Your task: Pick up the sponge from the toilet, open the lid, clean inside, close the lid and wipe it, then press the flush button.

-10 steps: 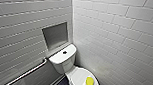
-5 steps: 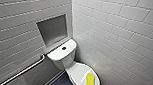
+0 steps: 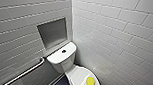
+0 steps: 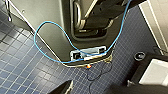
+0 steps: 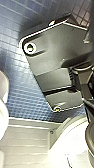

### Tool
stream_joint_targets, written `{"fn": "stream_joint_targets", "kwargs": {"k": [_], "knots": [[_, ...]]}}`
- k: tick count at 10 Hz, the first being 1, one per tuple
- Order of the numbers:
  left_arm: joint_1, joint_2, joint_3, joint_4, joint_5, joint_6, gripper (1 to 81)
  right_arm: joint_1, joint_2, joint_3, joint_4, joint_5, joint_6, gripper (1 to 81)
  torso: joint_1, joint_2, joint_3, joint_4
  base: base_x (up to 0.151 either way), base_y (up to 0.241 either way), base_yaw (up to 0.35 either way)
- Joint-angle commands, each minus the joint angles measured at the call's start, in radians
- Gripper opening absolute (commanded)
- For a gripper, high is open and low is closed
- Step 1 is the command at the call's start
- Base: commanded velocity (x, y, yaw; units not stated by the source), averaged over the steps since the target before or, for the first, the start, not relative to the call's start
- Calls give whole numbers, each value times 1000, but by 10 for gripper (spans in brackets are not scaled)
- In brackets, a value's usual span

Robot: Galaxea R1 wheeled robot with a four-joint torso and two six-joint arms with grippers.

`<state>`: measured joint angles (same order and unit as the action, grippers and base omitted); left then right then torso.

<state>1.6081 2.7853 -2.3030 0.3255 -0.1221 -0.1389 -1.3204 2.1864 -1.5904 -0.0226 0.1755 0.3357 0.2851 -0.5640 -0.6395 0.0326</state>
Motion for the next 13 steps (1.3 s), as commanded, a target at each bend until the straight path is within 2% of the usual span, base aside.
{"fn": "stream_joint_targets", "kwargs": {"k": [1,2,3,4,6,7,8,10,13], "knots": [[25,-6,7,6,67,2,811,54,-57,28,13,-64,5,811,62,-96,0,0,0,0,0],[28,2,-1,9,67,4,811,66,-57,23,30,-64,5,811,146,-227,0,0,0,0,0],[33,14,-22,10,67,5,811,75,-58,23,38,-64,5,811,107,-167,-30,0,0,0,0],[34,36,-56,12,67,5,811,88,-60,23,50,-64,5,811,131,-206,-86,0,0,0,0],[34,69,-105,15,68,5,811,117,-63,20,70,-64,5,811,164,-259,-119,0,0,0,0],[36,74,-107,15,68,5,811,141,-70,17,81,-64,5,811,184,-290,-54,0,0,0,0],[37,79,-107,15,70,5,811,169,-83,17,87,-65,5,811,203,-322,-77,0,0,0,0],[42,82,-108,15,70,5,811,235,-84,17,88,-83,3,811,239,-380,-91,0,0,0,0],[43,88,-110,13,70,5,811,361,5,-29,87,-198,3,811,309,-491,-94,0,0,0,0]]}}
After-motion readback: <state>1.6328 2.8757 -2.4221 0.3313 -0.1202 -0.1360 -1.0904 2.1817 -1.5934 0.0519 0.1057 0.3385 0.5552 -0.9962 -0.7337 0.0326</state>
